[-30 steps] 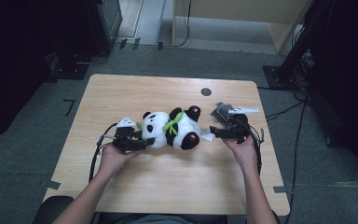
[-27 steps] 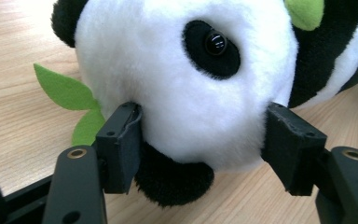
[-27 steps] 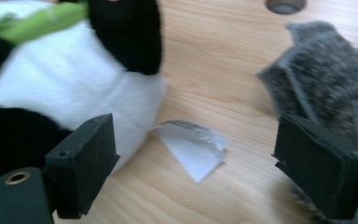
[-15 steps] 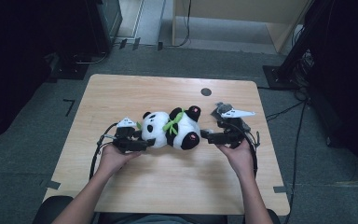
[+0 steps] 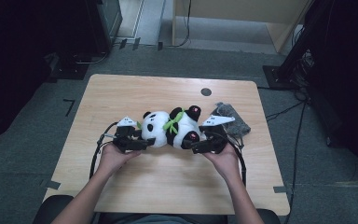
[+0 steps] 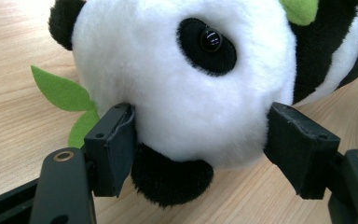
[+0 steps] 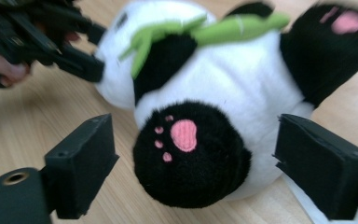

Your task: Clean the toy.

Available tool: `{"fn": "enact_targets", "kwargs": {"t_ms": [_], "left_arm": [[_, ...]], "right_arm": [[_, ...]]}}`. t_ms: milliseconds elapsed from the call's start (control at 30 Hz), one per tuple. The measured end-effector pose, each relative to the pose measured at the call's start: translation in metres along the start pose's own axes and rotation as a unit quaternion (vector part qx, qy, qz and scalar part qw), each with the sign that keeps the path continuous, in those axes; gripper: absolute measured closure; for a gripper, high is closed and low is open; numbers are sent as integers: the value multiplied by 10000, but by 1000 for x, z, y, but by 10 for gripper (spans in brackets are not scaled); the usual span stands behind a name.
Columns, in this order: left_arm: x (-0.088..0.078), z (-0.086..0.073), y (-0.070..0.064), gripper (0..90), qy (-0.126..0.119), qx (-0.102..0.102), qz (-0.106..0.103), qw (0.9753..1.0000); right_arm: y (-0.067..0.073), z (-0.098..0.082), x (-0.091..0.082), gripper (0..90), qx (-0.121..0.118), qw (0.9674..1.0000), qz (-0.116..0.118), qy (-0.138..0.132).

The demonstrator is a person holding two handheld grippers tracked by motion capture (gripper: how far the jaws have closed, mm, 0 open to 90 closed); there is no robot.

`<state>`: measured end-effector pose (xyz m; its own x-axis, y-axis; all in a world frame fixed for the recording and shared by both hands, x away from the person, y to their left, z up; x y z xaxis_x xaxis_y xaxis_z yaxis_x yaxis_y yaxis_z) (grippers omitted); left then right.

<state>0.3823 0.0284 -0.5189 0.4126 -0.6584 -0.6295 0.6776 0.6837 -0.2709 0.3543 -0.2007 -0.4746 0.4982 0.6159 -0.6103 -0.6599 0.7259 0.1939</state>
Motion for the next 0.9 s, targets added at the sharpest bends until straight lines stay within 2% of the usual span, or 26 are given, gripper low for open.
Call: {"fn": "enact_targets", "kwargs": {"t_ms": [33, 133, 200, 267, 400, 467, 533, 633, 667, 733, 767, 833, 867, 900], "left_arm": [[0, 0, 0, 282, -1, 8, 2, 10000], [0, 0, 0, 281, -10, -2, -1, 10000], [0, 0, 0, 281, -11, -3, 1, 10000], [0, 0, 0, 281, -17, -7, -1, 10000], [1, 2, 1, 281, -69, -88, -21, 9999], [0, 2, 0, 282, -62, -69, -12, 10000], [0, 2, 0, 283, -67, -57, -10, 10000], [1, 3, 0, 282, -100, -53, 3, 9999], [1, 3, 0, 281, -119, -63, 11, 9999], [1, 4, 0, 278, -130, -116, 3, 9998], [1, 4, 1, 280, -139, -102, 8, 9999], [1, 4, 0, 283, -156, -76, 2, 9999], [0, 6, 0, 283, -228, -78, -19, 9997], [0, 6, 1, 283, -245, -76, -49, 9997]], "right_arm": [[-1, -2, 4, 82, -33, 10000, -13, 50], [-1, -6, 17, 0, -83, 9999, -56, -46], [-2, -9, 21, 0, -101, 9999, -81, -20], [-3, -15, 33, 0, 18, 9999, -6, 170], [-7, -13, 40, 0, 18, 9999, -152, -2], [-9, -16, 44, 0, -205, 9994, -261, 37], [-8, -19, 48, 0, -456, 9977, -486, 142], [-6, -20, 52, 0, -637, 9946, -796, 215], [-6, -20, 53, 7, -662, 9939, -854, 220], [-7, -20, 53, 96, -788, 9914, -1032, 181], [-9, -20, 52, 136, -877, 9907, -1033, 123], [-9, -21, 51, 168, -840, 9916, -983, 90], [-11, -19, 47, 248, -752, 9927, -942, 99], [-11, -18, 46, 286, -735, 9930, -921, 96]]}}
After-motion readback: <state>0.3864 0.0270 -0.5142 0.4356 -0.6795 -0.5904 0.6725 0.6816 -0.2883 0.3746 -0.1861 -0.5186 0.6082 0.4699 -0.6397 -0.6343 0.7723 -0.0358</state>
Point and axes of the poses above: each handheld gripper's, and its own axes: x roughly forward along the jaws, z roughly out of its top, y roughly to its left, the point moved 7 cm from there along x, roughly forward along the jaws, and after that the axes turned 1 degree about x, right-handed, at the moved point
